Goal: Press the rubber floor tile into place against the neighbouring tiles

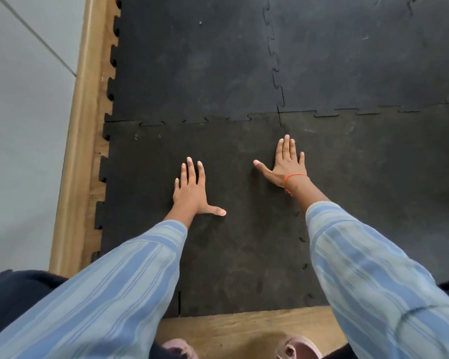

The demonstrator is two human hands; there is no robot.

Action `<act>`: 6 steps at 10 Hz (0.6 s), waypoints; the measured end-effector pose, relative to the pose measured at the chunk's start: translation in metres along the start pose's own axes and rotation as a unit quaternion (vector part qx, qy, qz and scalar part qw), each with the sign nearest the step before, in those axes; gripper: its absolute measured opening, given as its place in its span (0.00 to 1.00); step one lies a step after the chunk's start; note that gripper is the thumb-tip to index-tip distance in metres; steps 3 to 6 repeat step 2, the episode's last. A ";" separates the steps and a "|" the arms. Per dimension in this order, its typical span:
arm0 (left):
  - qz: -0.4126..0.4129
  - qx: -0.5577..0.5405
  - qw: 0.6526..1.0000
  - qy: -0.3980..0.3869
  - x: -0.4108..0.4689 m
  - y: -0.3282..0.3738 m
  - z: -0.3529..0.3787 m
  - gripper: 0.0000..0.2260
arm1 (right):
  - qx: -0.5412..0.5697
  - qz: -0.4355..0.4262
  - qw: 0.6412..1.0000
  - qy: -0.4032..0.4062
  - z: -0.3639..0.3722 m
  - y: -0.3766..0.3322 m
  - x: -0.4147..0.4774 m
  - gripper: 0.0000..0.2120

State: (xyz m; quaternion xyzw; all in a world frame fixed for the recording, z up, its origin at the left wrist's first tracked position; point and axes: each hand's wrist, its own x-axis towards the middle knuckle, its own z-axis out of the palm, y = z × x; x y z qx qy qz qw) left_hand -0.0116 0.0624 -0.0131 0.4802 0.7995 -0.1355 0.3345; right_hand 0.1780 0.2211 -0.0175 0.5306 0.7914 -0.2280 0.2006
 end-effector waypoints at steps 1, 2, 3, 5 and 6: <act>-0.016 -0.004 0.999 -0.027 -0.004 0.007 -0.009 0.67 | -0.050 0.038 0.996 -0.057 -0.021 -0.012 -0.003 0.54; -0.049 -0.035 0.993 -0.106 -0.003 0.018 -0.040 0.63 | -0.092 0.085 0.982 -0.140 -0.055 -0.036 -0.002 0.53; -0.049 -0.035 0.993 -0.106 -0.003 0.018 -0.040 0.63 | -0.092 0.085 0.982 -0.140 -0.055 -0.036 -0.002 0.53; -0.049 -0.035 0.993 -0.106 -0.003 0.018 -0.040 0.63 | -0.092 0.085 0.982 -0.140 -0.055 -0.036 -0.002 0.53; -0.049 -0.035 0.993 -0.106 -0.003 0.018 -0.040 0.63 | -0.092 0.085 0.982 -0.140 -0.055 -0.036 -0.002 0.53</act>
